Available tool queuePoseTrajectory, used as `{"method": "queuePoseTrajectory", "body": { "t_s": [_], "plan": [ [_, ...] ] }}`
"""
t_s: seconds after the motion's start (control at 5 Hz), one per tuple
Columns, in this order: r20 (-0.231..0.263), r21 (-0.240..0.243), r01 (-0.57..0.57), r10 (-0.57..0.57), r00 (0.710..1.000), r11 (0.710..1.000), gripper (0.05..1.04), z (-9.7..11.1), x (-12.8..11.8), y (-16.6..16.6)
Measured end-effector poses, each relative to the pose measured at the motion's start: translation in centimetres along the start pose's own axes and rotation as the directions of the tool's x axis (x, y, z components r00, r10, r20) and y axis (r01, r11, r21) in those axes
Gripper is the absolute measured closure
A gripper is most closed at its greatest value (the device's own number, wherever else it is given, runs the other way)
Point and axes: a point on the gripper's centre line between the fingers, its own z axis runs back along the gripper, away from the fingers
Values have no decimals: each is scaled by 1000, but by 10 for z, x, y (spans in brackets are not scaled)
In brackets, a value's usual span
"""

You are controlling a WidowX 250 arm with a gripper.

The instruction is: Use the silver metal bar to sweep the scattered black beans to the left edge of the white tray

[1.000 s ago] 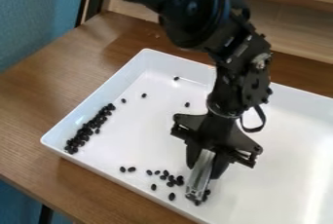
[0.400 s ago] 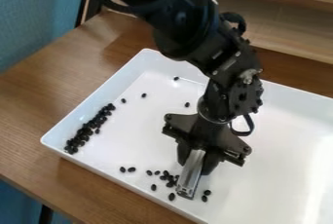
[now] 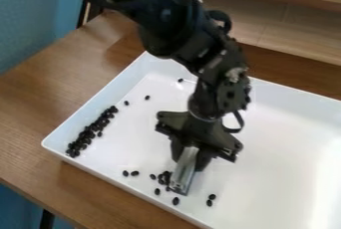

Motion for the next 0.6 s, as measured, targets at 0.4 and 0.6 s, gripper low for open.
{"method": "queuePoseTrajectory", "body": {
  "t_s": [0.4, 0.6],
  "plan": [
    [-58, 7, 41, -41, 997, 999, 687, -6, -19, 36],
    [-76, 8, 60, -59, 995, 998, 687, -7, -23, 50]
  ]
}}
